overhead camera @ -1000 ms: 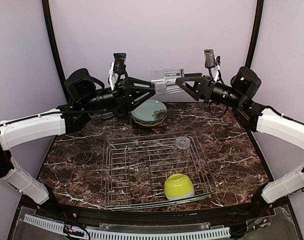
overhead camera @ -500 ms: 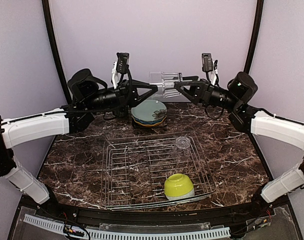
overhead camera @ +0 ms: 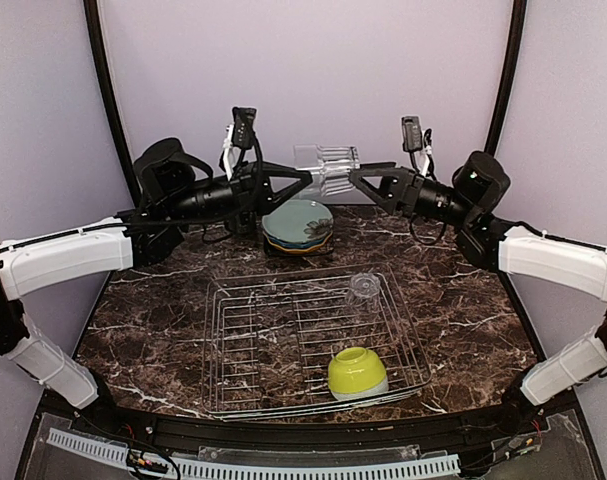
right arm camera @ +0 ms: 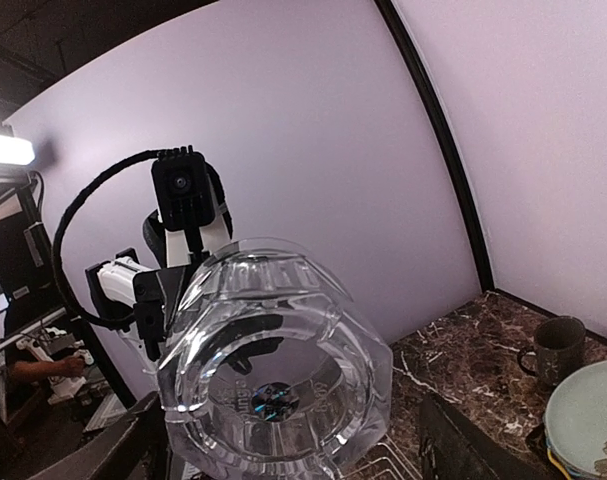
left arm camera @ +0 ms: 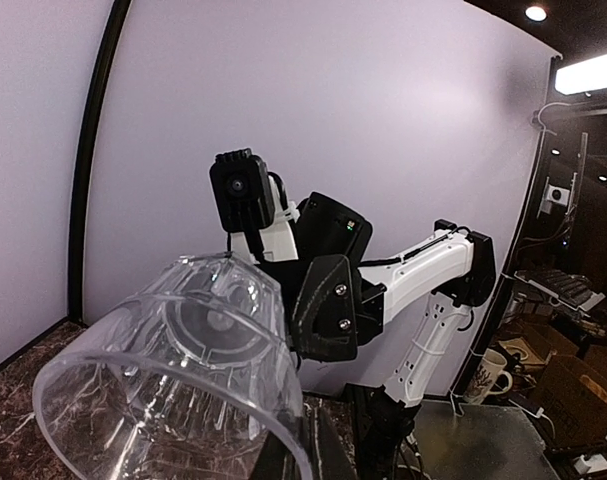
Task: Unload the mixed dishes from the dish rack
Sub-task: Pass from the right arm to the left, then place the cup at the center of the board.
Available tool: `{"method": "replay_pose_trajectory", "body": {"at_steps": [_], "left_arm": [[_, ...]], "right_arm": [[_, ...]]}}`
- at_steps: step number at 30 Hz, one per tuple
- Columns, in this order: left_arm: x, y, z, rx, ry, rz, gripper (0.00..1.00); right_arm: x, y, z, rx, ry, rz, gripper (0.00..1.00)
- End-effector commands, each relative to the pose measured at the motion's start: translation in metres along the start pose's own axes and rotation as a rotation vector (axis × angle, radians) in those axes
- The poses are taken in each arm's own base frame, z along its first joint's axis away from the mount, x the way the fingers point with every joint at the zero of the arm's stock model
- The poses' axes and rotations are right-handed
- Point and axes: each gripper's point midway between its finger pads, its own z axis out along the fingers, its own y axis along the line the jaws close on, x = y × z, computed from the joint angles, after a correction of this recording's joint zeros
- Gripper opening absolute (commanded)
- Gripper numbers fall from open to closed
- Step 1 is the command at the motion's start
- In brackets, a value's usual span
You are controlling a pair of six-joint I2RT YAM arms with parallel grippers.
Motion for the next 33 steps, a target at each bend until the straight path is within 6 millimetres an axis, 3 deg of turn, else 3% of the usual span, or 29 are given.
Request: {"method": "replay_pose_trajectory", "body": {"at_steps": [1, 4, 8, 12, 16, 19, 26, 33], "left_arm": [[-0.015, -0.008, -0.006, 0.000, -0.034, 0.025, 0.01], [-0.019, 0.008, -0.010, -0.085, -0.016, 0.032, 0.01], [-0.016, 0.049, -0.025, -0.290, 0.069, 0.025, 0.01], [-0.008, 0.101, -0.062, -0.517, 0.183, -0.053, 0.01], [0.006, 0.152, -0.117, -0.776, 0.300, -0.119, 0.01], [0.020, 0.172, -0.148, -0.909, 0.427, -0.124, 0.01], [0.050, 0.212, -0.190, -1.099, 0.669, -0.162, 0.01], [0.089, 0.250, -0.195, -1.110, 0.842, -0.252, 0.01]], "right_arm": [[0.002, -0.005, 0.000, -0.009, -0.004, 0.014, 0.90], [0.001, -0.009, -0.005, 0.023, -0.010, 0.010, 0.98], [0.003, -0.018, -0.014, 0.098, 0.004, 0.000, 0.99], [0.011, -0.030, -0.025, 0.197, 0.047, -0.016, 0.99], [0.022, -0.037, -0.036, 0.257, 0.099, -0.029, 0.99], [0.032, -0.042, -0.043, 0.297, 0.132, -0.033, 0.99], [0.044, -0.045, -0.054, 0.339, 0.169, -0.042, 0.99], [0.051, -0.049, -0.058, 0.357, 0.183, -0.036, 0.99]]}}
